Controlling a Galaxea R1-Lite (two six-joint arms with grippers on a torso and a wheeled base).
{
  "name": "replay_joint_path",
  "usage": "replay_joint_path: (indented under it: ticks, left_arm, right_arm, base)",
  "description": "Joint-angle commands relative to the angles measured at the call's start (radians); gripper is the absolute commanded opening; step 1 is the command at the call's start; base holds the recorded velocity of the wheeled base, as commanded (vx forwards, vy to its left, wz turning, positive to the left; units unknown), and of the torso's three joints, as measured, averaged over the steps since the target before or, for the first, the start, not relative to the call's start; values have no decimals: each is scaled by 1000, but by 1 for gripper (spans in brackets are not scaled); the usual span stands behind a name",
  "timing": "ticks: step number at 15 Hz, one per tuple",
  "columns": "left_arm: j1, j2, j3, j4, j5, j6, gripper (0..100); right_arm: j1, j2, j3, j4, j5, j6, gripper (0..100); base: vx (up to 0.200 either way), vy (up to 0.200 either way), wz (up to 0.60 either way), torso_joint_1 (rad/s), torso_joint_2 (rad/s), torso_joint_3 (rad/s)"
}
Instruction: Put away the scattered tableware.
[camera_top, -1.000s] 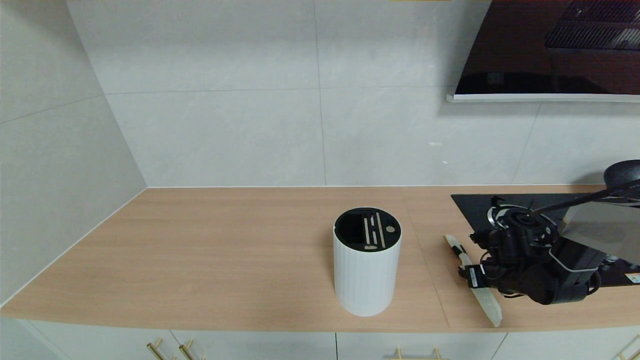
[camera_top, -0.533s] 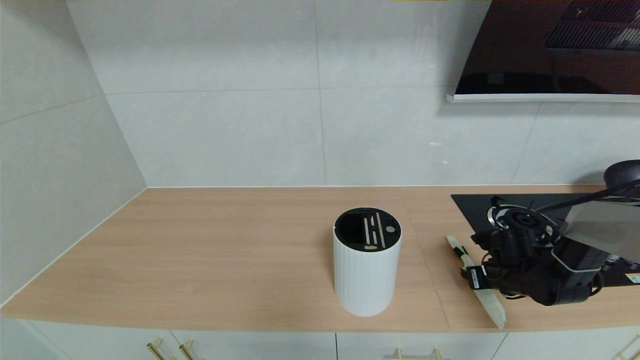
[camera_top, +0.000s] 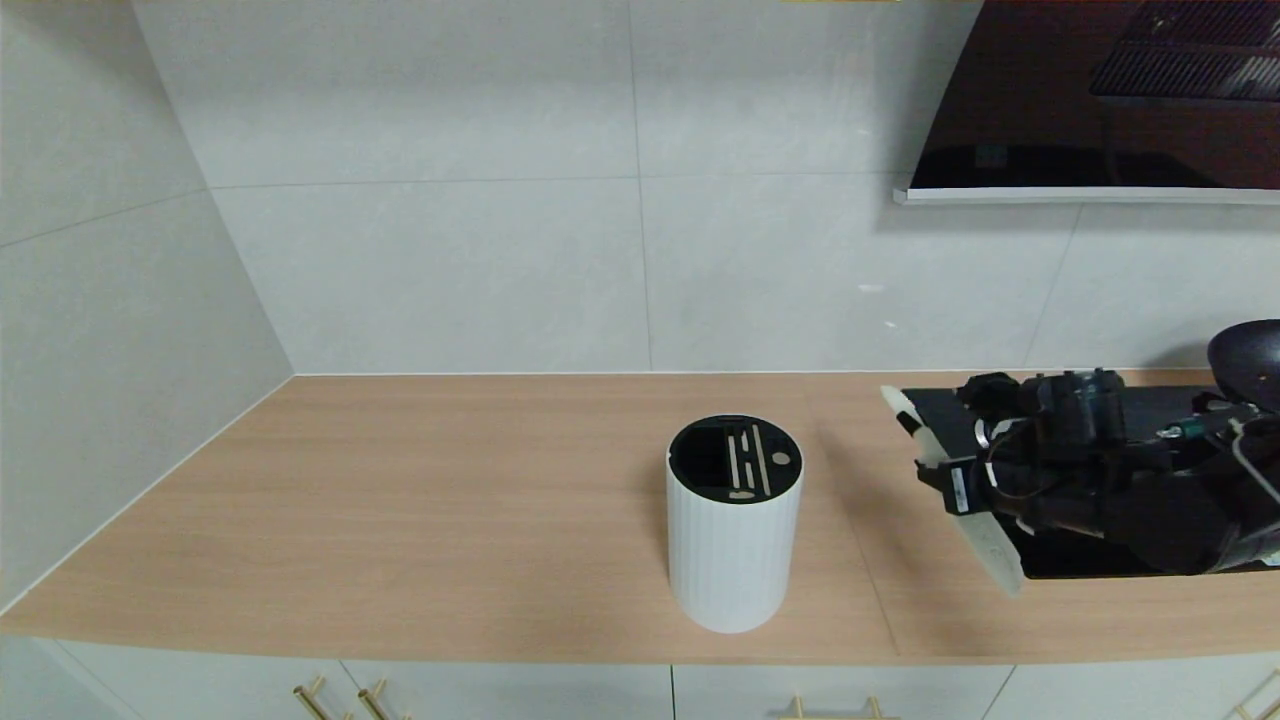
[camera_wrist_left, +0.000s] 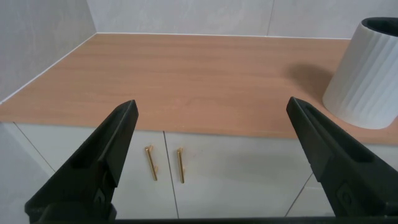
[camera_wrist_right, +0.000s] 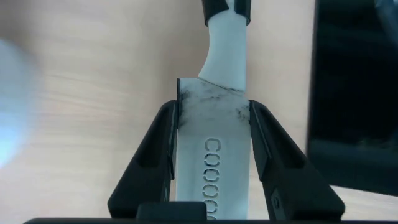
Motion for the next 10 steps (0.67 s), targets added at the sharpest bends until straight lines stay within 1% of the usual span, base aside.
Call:
replay_joint_path:
  ticks: [1,4,6,8,9,10]
  left_arm:
    - [0,0,0,0,0,5,100]
    - [0,0,0,-2,-1,5,100]
    - [0,0,0,-2,-1,9,100]
    - [0,0,-20,-5,-10,5,100]
    - [-2,2,-129,23,-109,-34,100]
    - [-6,25,-202,83,-227,-49,100]
  right_arm:
    - [84,-215,-15,32,0,25,0]
    - [126,-315,15,35,-3,30,0]
    - [170,-367,27,35,-3,30,0]
    - [193,-387,30,35,-5,30,0]
    - [196,-404,39,25,6,31,0]
    - [196,-413,38,23,12,30,0]
  base:
    - [0,0,0,0,0,0]
    - [0,0,0,0,0,0]
    - [0,0,0,0,0,0]
    - [0,0,0,0,0,0]
    - [0,0,0,0,0,0]
    - [0,0,0,0,0,0]
